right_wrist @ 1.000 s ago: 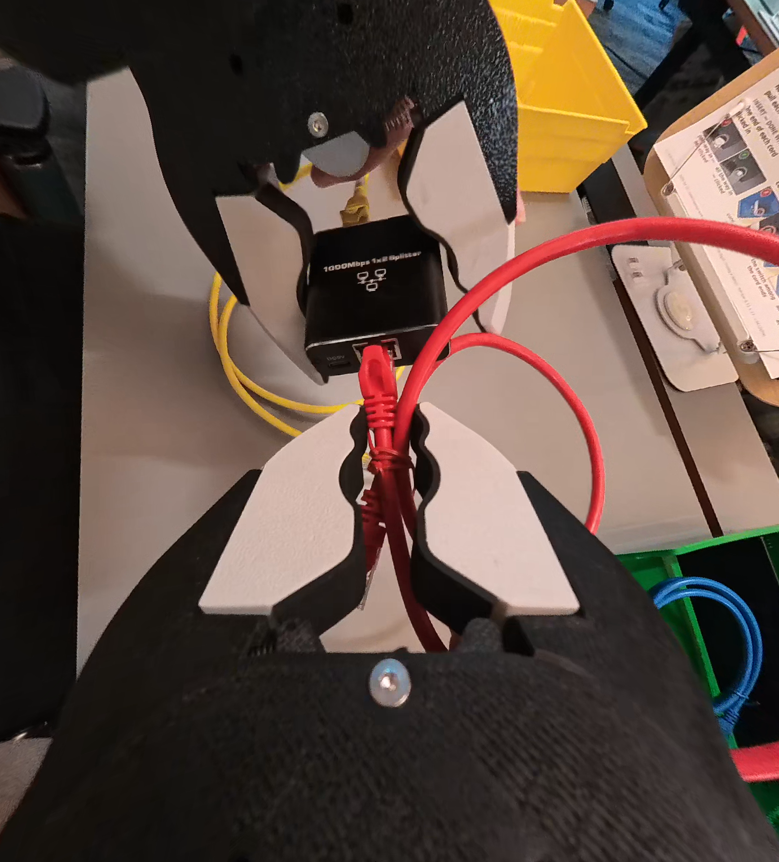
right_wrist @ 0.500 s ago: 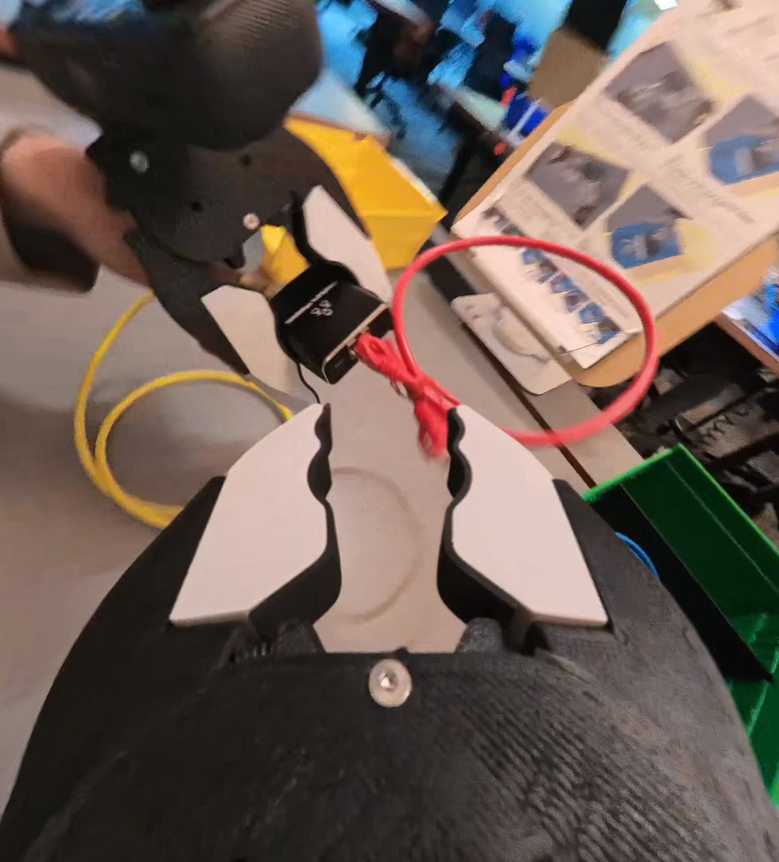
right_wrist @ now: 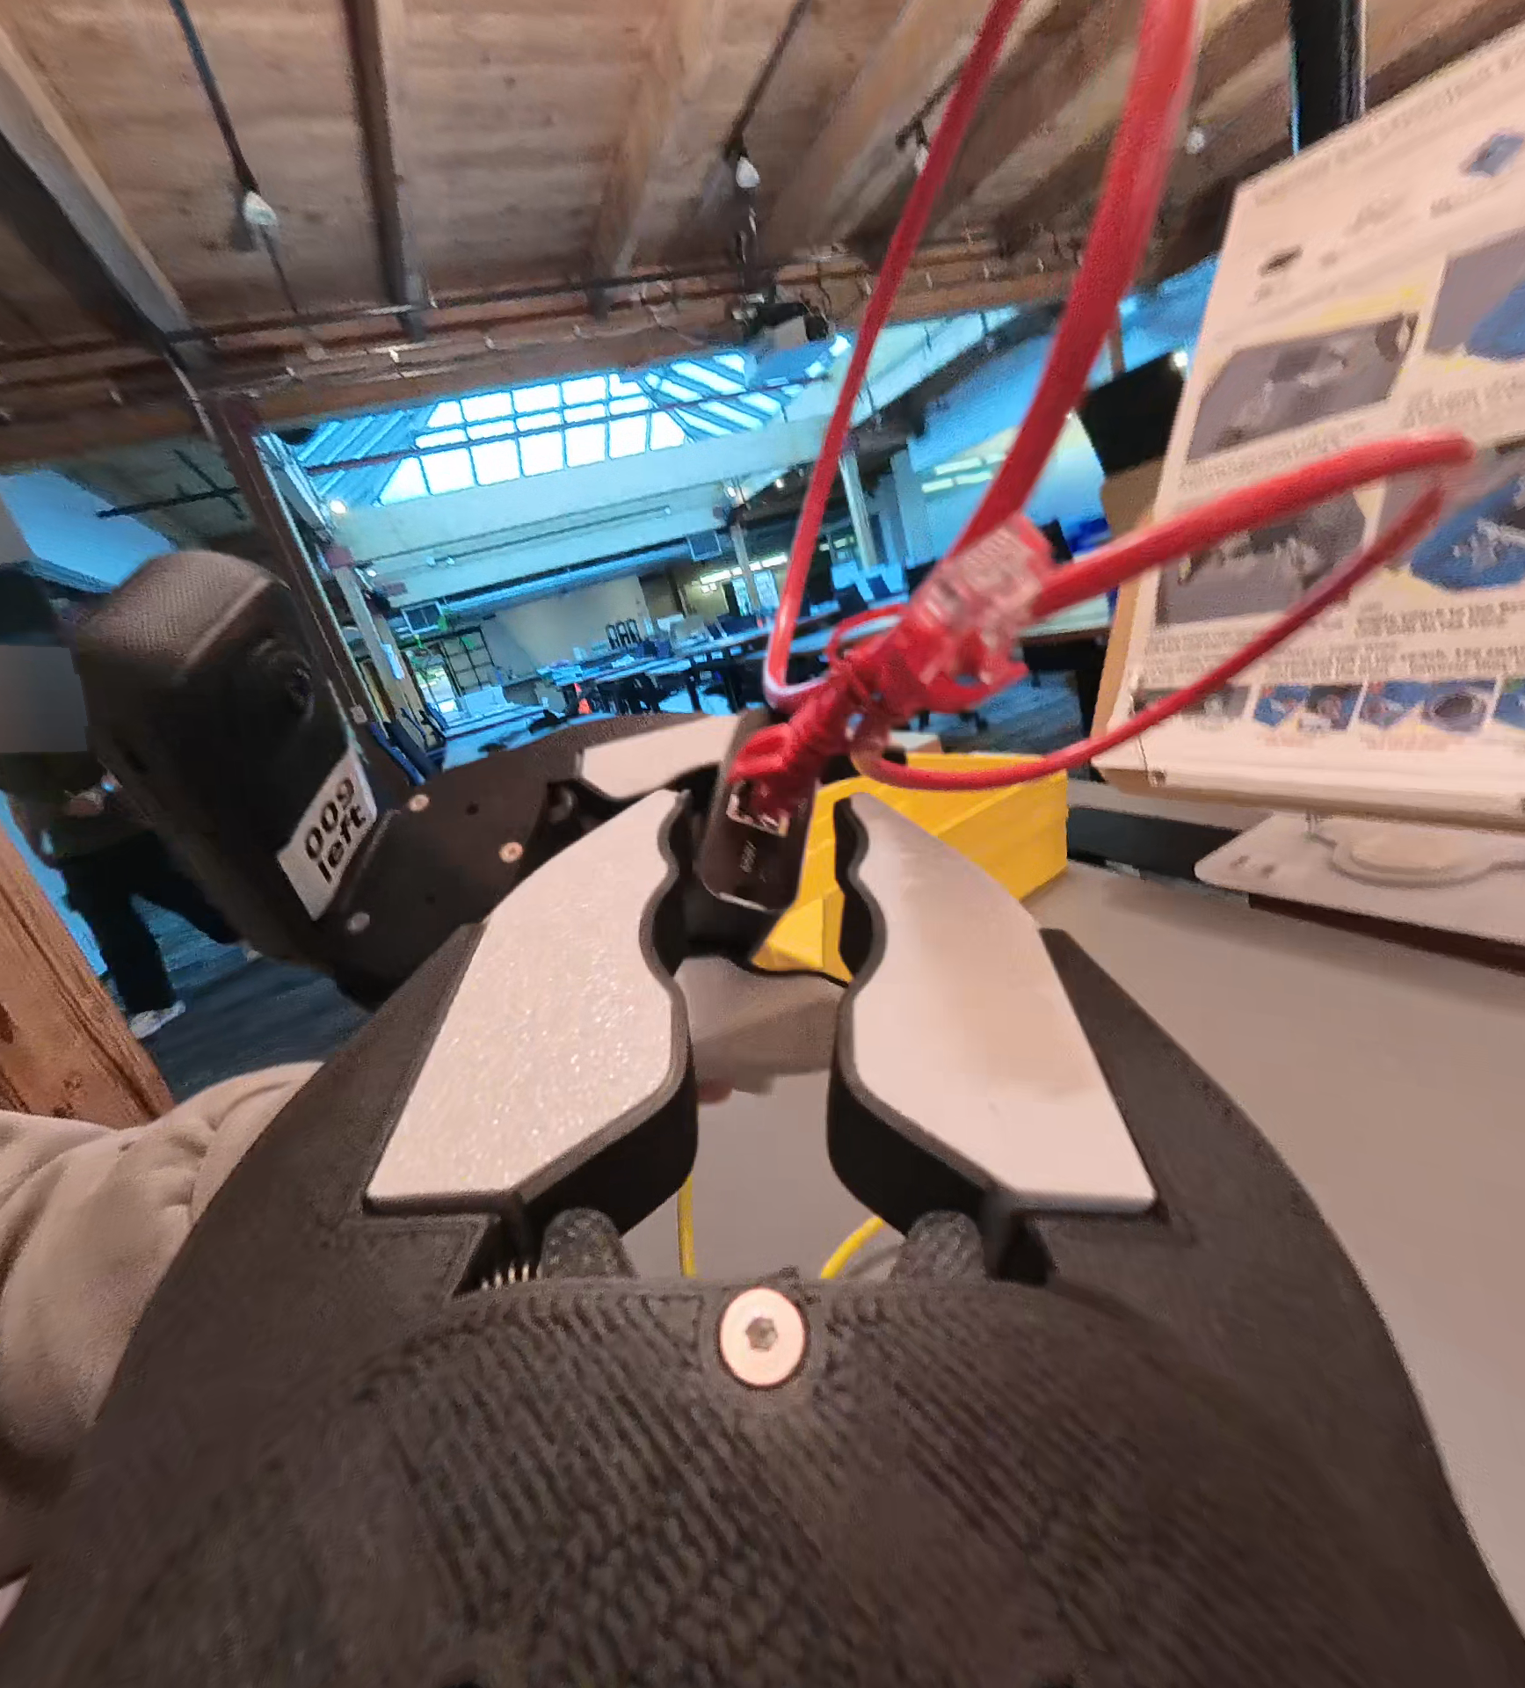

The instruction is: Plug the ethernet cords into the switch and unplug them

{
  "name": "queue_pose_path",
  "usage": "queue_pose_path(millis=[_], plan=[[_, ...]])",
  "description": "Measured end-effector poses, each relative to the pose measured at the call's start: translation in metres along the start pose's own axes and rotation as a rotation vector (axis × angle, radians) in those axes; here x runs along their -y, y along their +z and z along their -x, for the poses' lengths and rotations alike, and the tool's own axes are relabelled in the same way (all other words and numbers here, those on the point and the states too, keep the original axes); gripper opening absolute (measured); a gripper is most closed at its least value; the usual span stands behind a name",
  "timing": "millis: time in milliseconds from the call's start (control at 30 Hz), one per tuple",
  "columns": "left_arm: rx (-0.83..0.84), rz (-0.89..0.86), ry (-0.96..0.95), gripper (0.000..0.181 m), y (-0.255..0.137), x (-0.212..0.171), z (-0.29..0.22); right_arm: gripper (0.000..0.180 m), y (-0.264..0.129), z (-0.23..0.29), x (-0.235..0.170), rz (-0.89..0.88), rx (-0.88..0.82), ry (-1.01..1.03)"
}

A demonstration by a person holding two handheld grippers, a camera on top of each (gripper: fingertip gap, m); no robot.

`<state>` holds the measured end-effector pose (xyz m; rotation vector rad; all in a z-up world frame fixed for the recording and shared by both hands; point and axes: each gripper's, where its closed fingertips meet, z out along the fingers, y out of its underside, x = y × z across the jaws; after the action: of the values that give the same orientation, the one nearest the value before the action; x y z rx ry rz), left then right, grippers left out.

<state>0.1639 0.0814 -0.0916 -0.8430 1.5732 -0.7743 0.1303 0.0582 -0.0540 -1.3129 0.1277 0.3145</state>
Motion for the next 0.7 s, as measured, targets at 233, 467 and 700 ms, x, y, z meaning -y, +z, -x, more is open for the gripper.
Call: queue_pose_path(millis=[233, 467, 700], plan=[[0.043, -0.026, 0.058, 0.077, -0.003, 0.006, -0.005, 0.018, 0.0, 0.005, 0.005, -0.048, 0.039, 0.087], [0.097, -0.037, 0.123, 0.077, -0.007, 0.008, -0.002, 0.016, -0.002, 0.009, 0.004, -0.076, 0.084, 0.098], [0.188, -0.052, 0.217, 0.076, -0.013, 0.015, 0.002, 0.017, -0.005, 0.015, 0.008, -0.128, 0.139, 0.101]])
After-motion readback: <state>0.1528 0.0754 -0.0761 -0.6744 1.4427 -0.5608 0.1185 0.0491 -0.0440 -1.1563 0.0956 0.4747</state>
